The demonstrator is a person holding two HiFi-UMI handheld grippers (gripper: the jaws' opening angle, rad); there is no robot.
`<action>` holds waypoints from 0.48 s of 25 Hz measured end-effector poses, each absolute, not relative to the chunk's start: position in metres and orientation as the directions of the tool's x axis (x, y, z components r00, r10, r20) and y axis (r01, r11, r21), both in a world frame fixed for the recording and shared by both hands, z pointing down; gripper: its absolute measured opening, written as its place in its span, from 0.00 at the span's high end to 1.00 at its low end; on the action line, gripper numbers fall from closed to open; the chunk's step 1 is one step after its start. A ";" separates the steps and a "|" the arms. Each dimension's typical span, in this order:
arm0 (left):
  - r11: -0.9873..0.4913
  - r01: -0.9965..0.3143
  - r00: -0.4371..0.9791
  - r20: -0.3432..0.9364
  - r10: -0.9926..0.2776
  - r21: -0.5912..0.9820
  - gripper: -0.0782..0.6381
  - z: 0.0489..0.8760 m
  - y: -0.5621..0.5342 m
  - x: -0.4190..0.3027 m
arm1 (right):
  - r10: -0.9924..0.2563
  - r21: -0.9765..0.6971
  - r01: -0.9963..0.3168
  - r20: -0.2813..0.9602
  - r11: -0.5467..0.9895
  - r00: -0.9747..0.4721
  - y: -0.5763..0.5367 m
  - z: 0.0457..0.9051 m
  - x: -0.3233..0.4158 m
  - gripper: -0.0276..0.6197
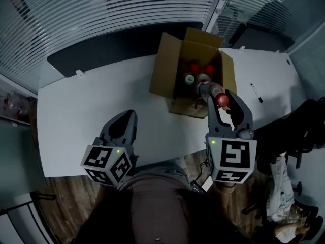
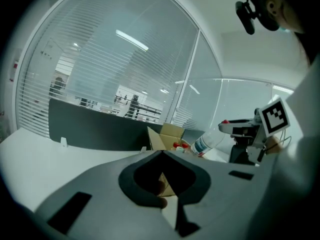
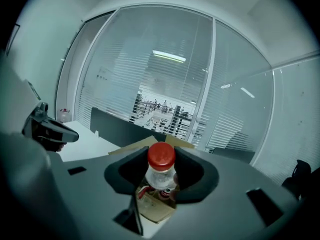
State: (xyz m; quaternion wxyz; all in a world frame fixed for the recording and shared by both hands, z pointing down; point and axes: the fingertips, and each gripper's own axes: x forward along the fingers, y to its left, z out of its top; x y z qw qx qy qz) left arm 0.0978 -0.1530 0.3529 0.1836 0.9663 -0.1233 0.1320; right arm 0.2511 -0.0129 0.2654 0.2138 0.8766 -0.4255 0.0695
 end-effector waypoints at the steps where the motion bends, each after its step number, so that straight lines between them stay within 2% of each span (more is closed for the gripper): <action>1: -0.902 -0.285 0.936 0.297 -0.188 0.325 0.88 0.353 -0.153 0.092 | -0.714 0.321 -0.770 0.296 -0.552 0.635 -0.012 0.263 0.246 0.69; 12: -0.901 -0.259 0.949 0.267 -0.170 0.348 0.88 0.351 -0.160 0.043 | -0.712 0.347 -0.743 0.239 -0.572 0.660 -0.011 0.244 0.184 0.69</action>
